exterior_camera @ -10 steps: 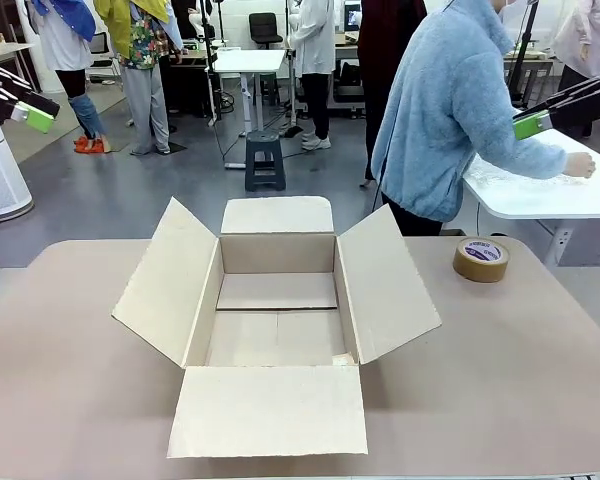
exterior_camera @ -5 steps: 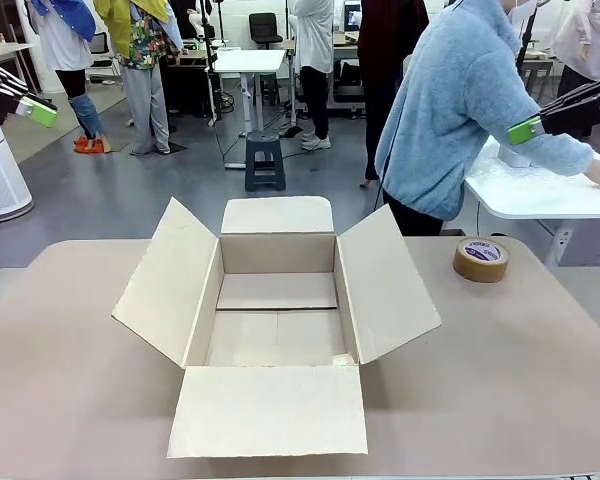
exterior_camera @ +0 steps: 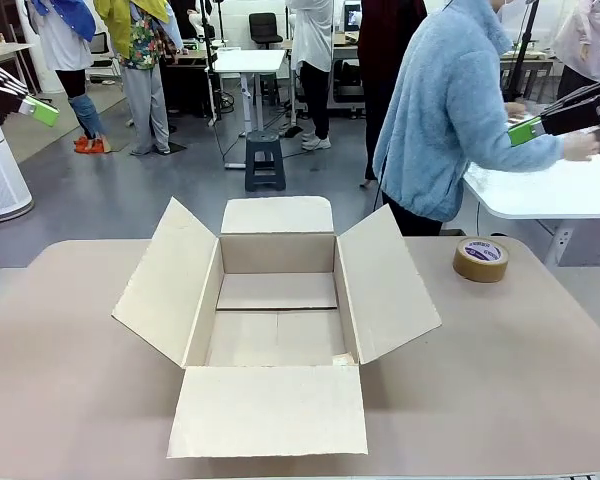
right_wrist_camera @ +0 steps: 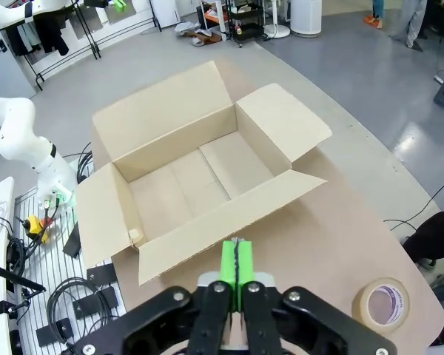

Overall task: Wrap the clocks to prevent damage.
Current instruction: Open the side flaps of the Package Box, then once the human has placed the objects inside and stepped back, release both hands from the side flaps of the Package Box.

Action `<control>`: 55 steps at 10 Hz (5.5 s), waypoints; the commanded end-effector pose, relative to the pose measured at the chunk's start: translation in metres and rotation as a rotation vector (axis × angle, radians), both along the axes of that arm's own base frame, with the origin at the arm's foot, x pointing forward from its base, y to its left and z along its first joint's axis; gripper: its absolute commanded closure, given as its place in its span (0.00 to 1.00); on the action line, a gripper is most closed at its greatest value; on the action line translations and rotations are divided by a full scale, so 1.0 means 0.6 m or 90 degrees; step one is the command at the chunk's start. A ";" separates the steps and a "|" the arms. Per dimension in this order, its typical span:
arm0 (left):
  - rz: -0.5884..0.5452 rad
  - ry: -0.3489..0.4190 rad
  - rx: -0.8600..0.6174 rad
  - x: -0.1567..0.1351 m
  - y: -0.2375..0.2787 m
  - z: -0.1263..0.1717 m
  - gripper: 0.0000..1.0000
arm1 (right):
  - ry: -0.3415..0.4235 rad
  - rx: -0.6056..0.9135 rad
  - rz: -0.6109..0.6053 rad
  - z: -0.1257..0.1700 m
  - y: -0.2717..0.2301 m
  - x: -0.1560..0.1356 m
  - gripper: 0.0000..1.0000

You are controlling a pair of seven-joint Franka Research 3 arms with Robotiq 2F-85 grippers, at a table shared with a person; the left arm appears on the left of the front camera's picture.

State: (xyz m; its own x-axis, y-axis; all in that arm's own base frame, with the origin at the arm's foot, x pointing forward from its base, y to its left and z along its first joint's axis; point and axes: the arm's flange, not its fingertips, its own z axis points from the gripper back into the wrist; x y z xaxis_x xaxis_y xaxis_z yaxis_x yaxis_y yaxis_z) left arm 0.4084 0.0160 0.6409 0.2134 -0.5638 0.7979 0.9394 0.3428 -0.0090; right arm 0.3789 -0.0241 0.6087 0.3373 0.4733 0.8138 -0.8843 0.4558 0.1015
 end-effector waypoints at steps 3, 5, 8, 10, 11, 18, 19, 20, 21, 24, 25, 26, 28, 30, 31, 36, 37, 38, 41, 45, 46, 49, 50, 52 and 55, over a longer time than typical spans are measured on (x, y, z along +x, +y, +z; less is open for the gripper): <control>-0.003 0.000 -0.001 -0.001 0.000 0.000 1.00 | -0.001 0.000 0.003 0.000 0.001 0.000 1.00; -0.003 0.000 -0.001 -0.001 0.000 0.000 1.00 | 0.000 0.000 0.000 0.000 0.000 0.000 0.99; 0.015 0.016 0.123 0.007 -0.099 0.019 0.99 | 0.125 -0.094 -0.034 0.025 0.158 -0.007 0.99; 0.025 0.109 0.266 0.012 -0.200 -0.022 0.99 | 0.219 -0.210 -0.046 -0.008 0.264 -0.016 0.99; 0.073 0.153 0.286 0.018 -0.236 -0.057 0.99 | 0.255 -0.268 -0.077 -0.037 0.300 -0.013 0.99; 0.242 0.193 0.354 0.050 -0.317 -0.177 0.99 | 0.240 -0.376 -0.163 -0.121 0.376 0.000 0.99; 0.242 0.193 0.354 0.050 -0.317 -0.177 0.99 | 0.240 -0.376 -0.163 -0.121 0.376 0.000 0.99; 0.256 0.186 0.344 0.061 -0.320 -0.183 0.99 | 0.229 -0.372 -0.147 -0.130 0.382 0.012 0.99; 0.341 0.186 0.332 0.056 -0.345 -0.179 0.99 | 0.208 -0.377 -0.249 -0.134 0.410 0.000 0.99; 0.537 0.169 0.364 0.026 -0.440 -0.180 0.99 | 0.224 -0.403 -0.414 -0.146 0.490 -0.035 0.99; 0.581 0.208 0.381 0.020 -0.458 -0.193 0.99 | 0.222 -0.414 -0.488 -0.154 0.500 -0.035 0.99; 0.604 0.255 0.437 0.020 -0.472 -0.218 0.99 | 0.229 -0.423 -0.565 -0.170 0.506 -0.027 0.99; 0.639 0.295 0.487 0.029 -0.485 -0.268 0.99 | 0.259 -0.448 -0.620 -0.208 0.506 -0.004 0.99; 0.661 0.308 0.484 0.038 -0.476 -0.293 0.99 | 0.289 -0.463 -0.592 -0.246 0.504 0.012 0.99; 0.674 0.311 0.472 0.043 -0.468 -0.299 0.99 | 0.305 -0.440 -0.588 -0.261 0.496 0.029 0.99; 0.725 0.369 0.363 0.075 -0.372 -0.347 0.99 | 0.365 -0.367 -0.604 -0.330 0.426 0.077 0.99; 0.716 0.379 0.337 0.076 -0.359 -0.361 0.99 | 0.369 -0.356 -0.601 -0.336 0.417 0.079 0.99; 0.713 0.387 0.325 0.078 -0.349 -0.376 0.99 | 0.374 -0.343 -0.596 -0.344 0.410 0.083 0.99; 0.689 0.448 0.272 0.091 -0.326 -0.417 0.99 | 0.401 -0.313 -0.572 -0.381 0.393 0.093 0.99; 0.696 0.463 0.280 0.095 -0.328 -0.430 0.99 | 0.395 -0.328 -0.587 -0.377 0.396 0.094 0.99; 0.696 0.463 0.280 0.095 -0.328 -0.430 0.99 | 0.395 -0.328 -0.587 -0.377 0.396 0.094 0.99; 0.696 0.463 0.280 0.095 -0.328 -0.430 0.99 | 0.395 -0.328 -0.587 -0.377 0.396 0.094 0.99; 0.696 0.463 0.280 0.095 -0.328 -0.430 0.99 | 0.395 -0.328 -0.587 -0.377 0.396 0.094 0.99; 0.696 0.463 0.280 0.095 -0.328 -0.430 0.99 | 0.395 -0.328 -0.587 -0.377 0.396 0.094 0.99; 0.696 0.463 0.280 0.095 -0.328 -0.430 0.99 | 0.395 -0.328 -0.587 -0.377 0.396 0.094 0.99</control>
State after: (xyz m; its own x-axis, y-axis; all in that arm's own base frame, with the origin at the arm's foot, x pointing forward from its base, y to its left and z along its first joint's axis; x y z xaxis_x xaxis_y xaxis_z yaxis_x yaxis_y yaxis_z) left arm 0.4665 -0.1811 0.3832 0.9917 -0.0241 0.1263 0.0347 0.9960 -0.0826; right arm 0.4368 0.2126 0.3818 0.9791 0.0715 0.1903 -0.0770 0.9968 0.0219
